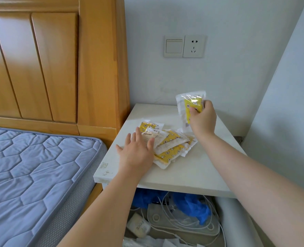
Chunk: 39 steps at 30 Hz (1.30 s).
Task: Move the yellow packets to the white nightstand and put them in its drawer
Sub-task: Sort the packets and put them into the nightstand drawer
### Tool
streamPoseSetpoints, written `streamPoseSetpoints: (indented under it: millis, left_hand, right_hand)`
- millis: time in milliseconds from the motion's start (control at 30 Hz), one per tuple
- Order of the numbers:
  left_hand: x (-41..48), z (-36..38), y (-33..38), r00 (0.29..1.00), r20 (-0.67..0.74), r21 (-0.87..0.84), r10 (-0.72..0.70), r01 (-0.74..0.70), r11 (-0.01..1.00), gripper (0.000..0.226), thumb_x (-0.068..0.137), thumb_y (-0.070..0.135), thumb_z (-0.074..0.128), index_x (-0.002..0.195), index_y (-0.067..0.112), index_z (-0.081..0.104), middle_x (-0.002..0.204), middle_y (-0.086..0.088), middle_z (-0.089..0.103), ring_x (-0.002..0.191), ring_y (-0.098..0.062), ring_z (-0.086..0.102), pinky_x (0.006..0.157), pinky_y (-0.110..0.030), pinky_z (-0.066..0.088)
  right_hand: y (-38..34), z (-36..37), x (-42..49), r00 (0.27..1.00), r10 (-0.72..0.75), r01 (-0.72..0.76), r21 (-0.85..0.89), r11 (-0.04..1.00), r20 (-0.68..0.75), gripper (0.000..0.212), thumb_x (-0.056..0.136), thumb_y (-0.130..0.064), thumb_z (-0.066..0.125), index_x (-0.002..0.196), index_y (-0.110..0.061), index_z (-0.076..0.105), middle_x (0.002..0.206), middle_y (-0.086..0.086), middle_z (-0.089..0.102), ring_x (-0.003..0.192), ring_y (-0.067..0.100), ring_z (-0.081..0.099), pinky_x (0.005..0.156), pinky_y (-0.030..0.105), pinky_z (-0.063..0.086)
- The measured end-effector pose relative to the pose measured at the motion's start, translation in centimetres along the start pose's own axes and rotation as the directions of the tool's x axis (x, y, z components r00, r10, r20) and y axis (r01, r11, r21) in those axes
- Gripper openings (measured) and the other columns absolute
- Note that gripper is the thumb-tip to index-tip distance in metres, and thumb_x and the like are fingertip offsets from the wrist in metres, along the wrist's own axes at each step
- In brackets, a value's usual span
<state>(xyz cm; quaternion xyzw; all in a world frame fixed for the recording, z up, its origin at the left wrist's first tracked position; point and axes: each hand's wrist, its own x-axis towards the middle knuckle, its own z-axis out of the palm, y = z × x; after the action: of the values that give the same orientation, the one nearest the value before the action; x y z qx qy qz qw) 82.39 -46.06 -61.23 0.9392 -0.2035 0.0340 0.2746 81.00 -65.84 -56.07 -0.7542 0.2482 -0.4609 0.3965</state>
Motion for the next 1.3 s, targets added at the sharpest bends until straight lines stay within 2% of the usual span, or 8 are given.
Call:
streamPoseSetpoints:
  millis: [100, 300, 433, 533, 633, 833, 1133, 1300]
  left_hand:
    - [0.3, 0.1, 0.0, 0.999, -0.012, 0.032, -0.041, 0.041, 0.999, 0.058, 0.101, 0.041, 0.019, 0.153, 0.015, 0.01, 0.152, -0.007, 0.032, 0.143, -0.025, 0.02, 0.114, -0.055, 0.01]
    - [0.7, -0.6, 0.0, 0.992, -0.036, 0.004, -0.121, 0.121, 0.993, 0.05, 0.09, 0.033, 0.05, 0.136, 0.014, 0.04, 0.129, -0.007, 0.049, 0.124, -0.028, 0.042, 0.107, -0.043, 0.032]
    - [2.2, -1.7, 0.1, 0.965, 0.09, -0.21, -0.245, 0.259, 0.943, 0.024, 0.082, 0.021, 0.062, 0.105, 0.014, 0.058, 0.098, -0.004, 0.062, 0.093, -0.023, 0.058, 0.08, -0.033, 0.05]
    - [3.8, -3.4, 0.4, 0.973, 0.07, -0.325, -0.22, 0.231, 0.917, 0.008, 0.088, 0.015, 0.055, 0.081, 0.011, 0.056, 0.075, -0.002, 0.055, 0.064, -0.015, 0.05, 0.054, -0.024, 0.039]
    - [5.7, -4.1, 1.0, 0.968, 0.103, -0.308, -0.228, 0.249, 0.918, 0.013, 0.091, 0.02, 0.054, 0.094, 0.008, 0.058, 0.086, -0.004, 0.058, 0.071, -0.016, 0.052, 0.056, -0.022, 0.039]
    - [7.2, -3.3, 2.3, 0.945, 0.194, 0.009, -0.263, 0.266, 0.964, 0.031, 0.093, 0.028, 0.052, 0.069, 0.013, 0.039, 0.071, 0.0, 0.039, 0.065, -0.011, 0.041, 0.057, -0.02, 0.034]
    - [6.2, -3.5, 0.9, 0.945, 0.215, -0.007, -0.248, 0.255, 0.967, 0.03, 0.091, 0.023, 0.059, 0.073, 0.013, 0.036, 0.074, 0.003, 0.037, 0.061, -0.007, 0.038, 0.055, -0.015, 0.034]
    - [4.3, -3.7, 0.1, 0.964, 0.197, -0.092, -0.178, 0.199, 0.976, 0.026, 0.091, 0.009, 0.06, 0.114, -0.001, 0.06, 0.071, -0.001, 0.049, 0.061, -0.012, 0.05, 0.04, -0.015, 0.041]
  right_hand:
    - [1.0, -1.8, -3.9, 0.988, 0.154, -0.153, 0.09, 0.984, -0.007, 0.013, 0.086, -0.017, 0.063, 0.087, -0.007, 0.054, 0.072, -0.003, 0.052, 0.067, 0.018, 0.051, 0.055, 0.027, 0.036]
    - [2.3, -3.4, -7.1, 0.953, 0.304, -0.301, 0.134, 0.944, -0.006, 0.022, 0.091, -0.023, 0.058, 0.1, -0.003, 0.054, 0.087, 0.004, 0.056, 0.074, 0.021, 0.053, 0.056, 0.026, 0.034]
    - [1.6, -3.0, -7.1, 0.956, 0.292, -0.29, 0.095, 0.952, -0.004, 0.028, 0.094, -0.023, 0.054, 0.111, -0.001, 0.05, 0.092, 0.005, 0.056, 0.074, 0.02, 0.051, 0.061, 0.025, 0.034]
    - [1.5, -3.0, -7.2, 0.959, 0.283, -0.282, 0.09, 0.955, 0.0, 0.031, 0.094, -0.023, 0.055, 0.114, 0.0, 0.05, 0.095, 0.008, 0.059, 0.074, 0.021, 0.053, 0.067, 0.029, 0.04]
    - [1.8, -3.1, -7.1, 0.958, 0.285, -0.284, 0.078, 0.956, -0.006, 0.032, 0.094, -0.023, 0.055, 0.115, 0.0, 0.05, 0.094, 0.006, 0.058, 0.075, 0.02, 0.052, 0.067, 0.027, 0.037]
    - [2.0, -2.8, -7.0, 0.963, 0.271, -0.27, 0.067, 0.961, 0.001, 0.031, 0.095, -0.023, 0.055, 0.116, -0.002, 0.049, 0.096, 0.004, 0.057, 0.074, 0.019, 0.051, 0.066, 0.025, 0.036]
    - [1.8, -2.9, -7.1, 0.961, 0.274, -0.271, 0.074, 0.96, -0.029, 0.029, 0.095, -0.023, 0.054, 0.115, -0.003, 0.048, 0.095, 0.002, 0.054, 0.081, 0.02, 0.05, 0.069, 0.027, 0.035]
    - [1.4, -3.2, -7.4, 0.957, 0.285, -0.278, 0.112, 0.954, -0.055, 0.021, 0.095, -0.022, 0.052, 0.108, -0.005, 0.048, 0.089, 0.0, 0.052, 0.079, 0.02, 0.051, 0.069, 0.027, 0.035]
